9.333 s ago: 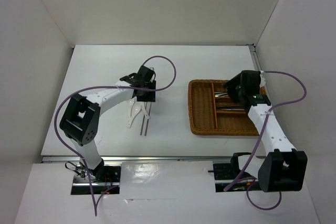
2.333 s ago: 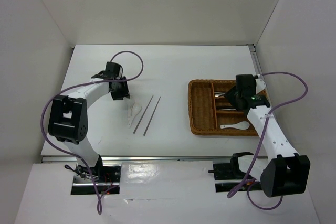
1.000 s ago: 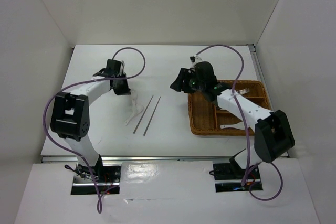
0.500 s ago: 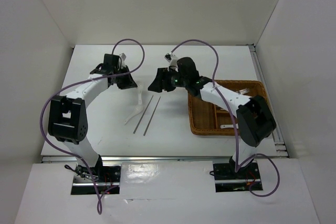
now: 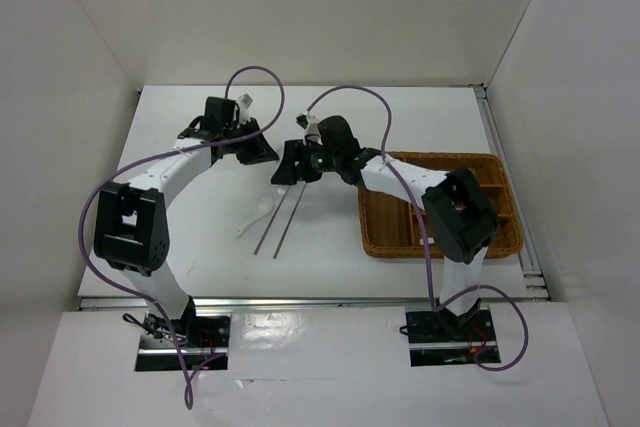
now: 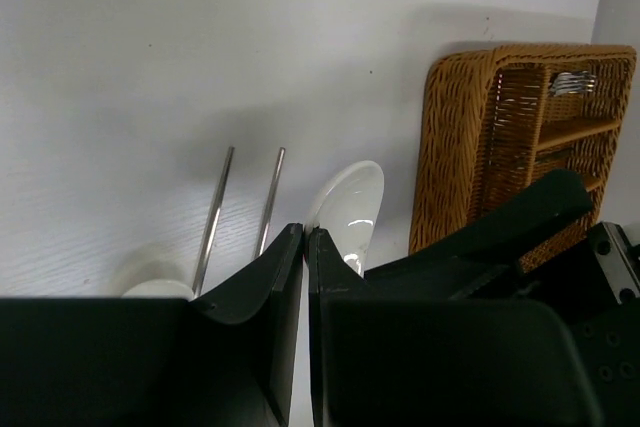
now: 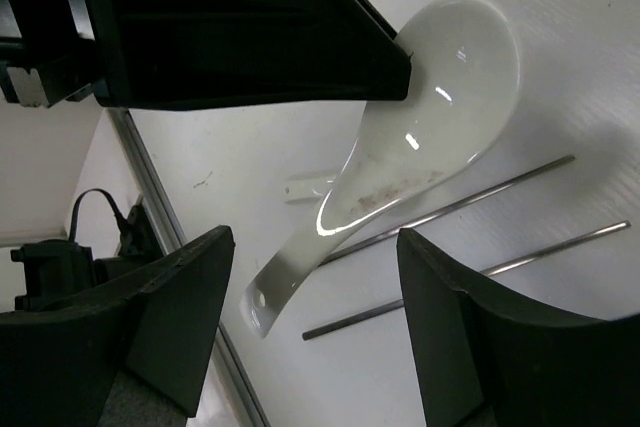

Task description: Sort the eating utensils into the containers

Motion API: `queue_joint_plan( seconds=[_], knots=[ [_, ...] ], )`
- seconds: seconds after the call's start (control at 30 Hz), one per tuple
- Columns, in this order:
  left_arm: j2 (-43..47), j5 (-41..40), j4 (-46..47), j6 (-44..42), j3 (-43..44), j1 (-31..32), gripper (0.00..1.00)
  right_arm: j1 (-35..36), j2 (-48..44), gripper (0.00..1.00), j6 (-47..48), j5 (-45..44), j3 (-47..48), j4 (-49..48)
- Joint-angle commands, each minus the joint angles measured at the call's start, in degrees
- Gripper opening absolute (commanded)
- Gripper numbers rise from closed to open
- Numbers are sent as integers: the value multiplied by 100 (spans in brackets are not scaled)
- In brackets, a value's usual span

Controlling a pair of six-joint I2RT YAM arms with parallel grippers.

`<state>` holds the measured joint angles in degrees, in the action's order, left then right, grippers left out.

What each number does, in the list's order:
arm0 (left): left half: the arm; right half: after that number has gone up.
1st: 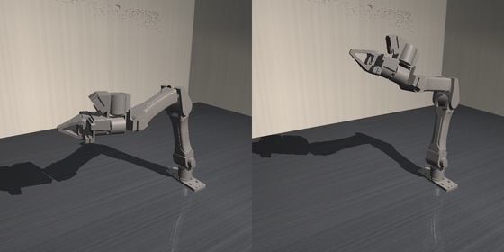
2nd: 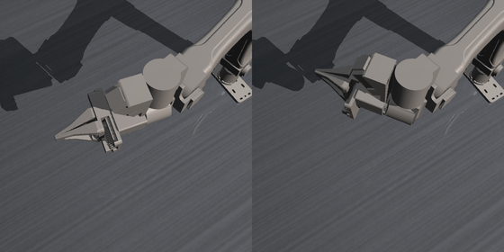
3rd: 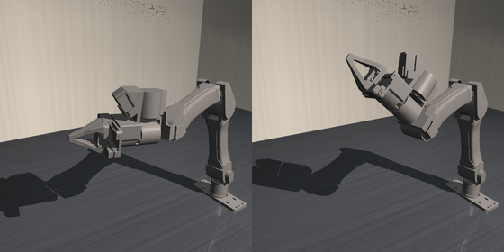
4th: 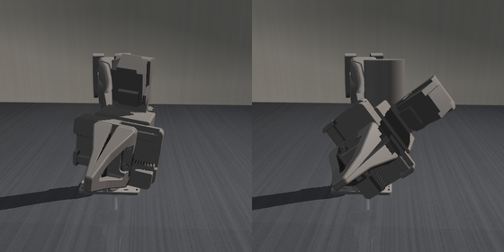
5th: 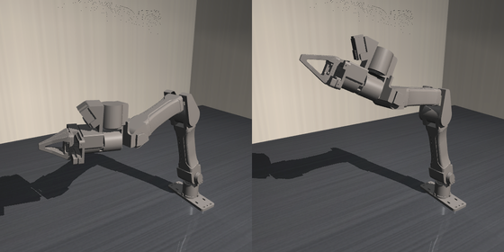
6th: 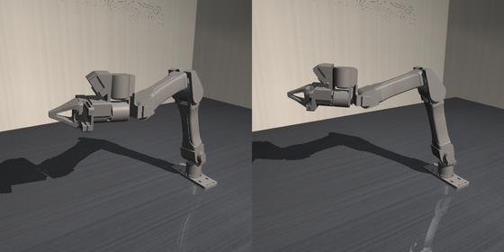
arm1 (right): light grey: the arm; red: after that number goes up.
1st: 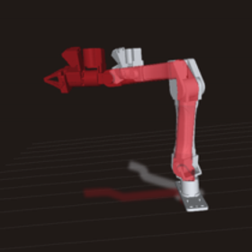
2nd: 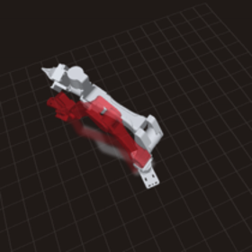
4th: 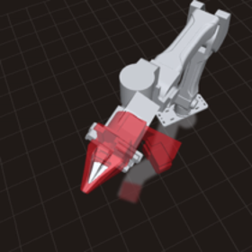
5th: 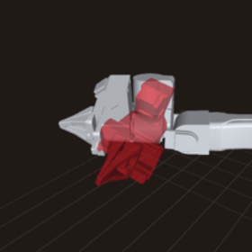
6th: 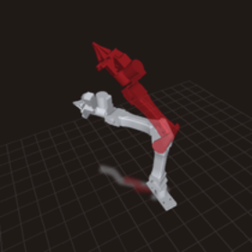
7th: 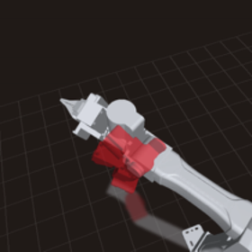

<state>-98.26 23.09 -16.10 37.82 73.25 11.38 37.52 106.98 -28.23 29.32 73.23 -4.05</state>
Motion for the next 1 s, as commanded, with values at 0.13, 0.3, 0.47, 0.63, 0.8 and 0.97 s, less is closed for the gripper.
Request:
queue_joint_plan(
  seconds=[0.13,0.3,0.47,0.63,0.8,0.97],
  knots=[
    [131,328,256,102,233,101,11,45,104,57,-7,-207,446,-166],
    [131,328,256,155,233,102,11,45,209,23,-121,-322,446,-113],
    [79,328,256,155,347,154,12,45,350,1,-235,-400,560,273],
    [79,-233,-349,-169,645,154,35,-305,-149,0,-753,-1033,27,405],
    [202,-542,-658,-477,769,-82,47,-1237,-976,0,-1422,-1419,-757,405],
    [368,-771,-790,-592,542,-294,48,-1563,-2265,0,-1676,-2920,-995,1667]
  ],
)
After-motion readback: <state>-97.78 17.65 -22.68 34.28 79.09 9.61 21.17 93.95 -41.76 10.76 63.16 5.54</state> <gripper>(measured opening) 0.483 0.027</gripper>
